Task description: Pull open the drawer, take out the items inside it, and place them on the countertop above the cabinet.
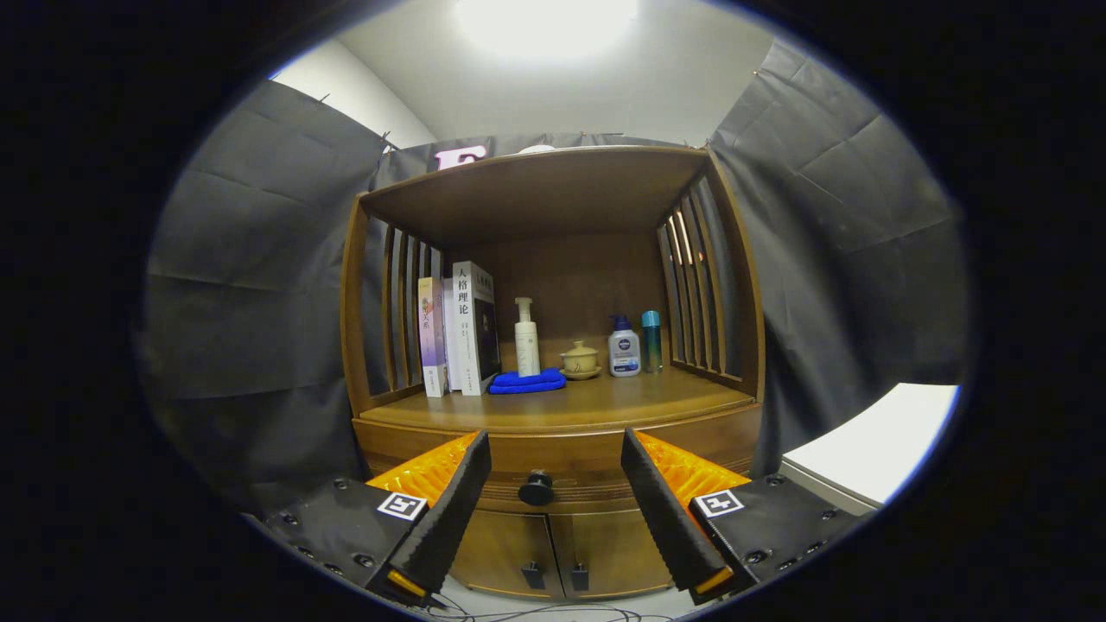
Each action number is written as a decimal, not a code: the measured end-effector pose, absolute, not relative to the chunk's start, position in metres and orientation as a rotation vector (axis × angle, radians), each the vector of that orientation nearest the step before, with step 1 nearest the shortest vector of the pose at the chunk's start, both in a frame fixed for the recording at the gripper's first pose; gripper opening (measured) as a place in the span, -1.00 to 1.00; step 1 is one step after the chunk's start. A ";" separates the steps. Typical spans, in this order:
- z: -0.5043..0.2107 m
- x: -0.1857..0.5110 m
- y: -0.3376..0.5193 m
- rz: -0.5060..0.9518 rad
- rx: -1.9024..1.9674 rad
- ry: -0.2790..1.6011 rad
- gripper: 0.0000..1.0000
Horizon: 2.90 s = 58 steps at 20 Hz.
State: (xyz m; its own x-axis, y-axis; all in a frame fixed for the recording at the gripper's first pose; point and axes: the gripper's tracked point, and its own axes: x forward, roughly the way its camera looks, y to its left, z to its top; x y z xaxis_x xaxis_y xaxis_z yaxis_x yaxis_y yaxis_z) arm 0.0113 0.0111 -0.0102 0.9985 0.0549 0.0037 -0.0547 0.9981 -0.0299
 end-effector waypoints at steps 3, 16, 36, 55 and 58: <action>-0.019 0.025 0.015 0.054 -0.056 0.036 0.94; -0.054 0.082 0.024 0.056 -0.062 0.144 0.94; -0.134 0.124 0.030 0.045 -0.050 0.316 0.37; -0.141 0.081 0.029 0.026 -0.058 0.360 -0.43; -0.141 0.063 0.030 0.034 -0.045 0.365 -0.42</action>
State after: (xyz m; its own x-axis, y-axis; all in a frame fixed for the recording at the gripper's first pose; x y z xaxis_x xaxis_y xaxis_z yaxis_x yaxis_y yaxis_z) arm 0.0631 0.0299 -0.1410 0.9336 0.0251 -0.3573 -0.0415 0.9984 -0.0382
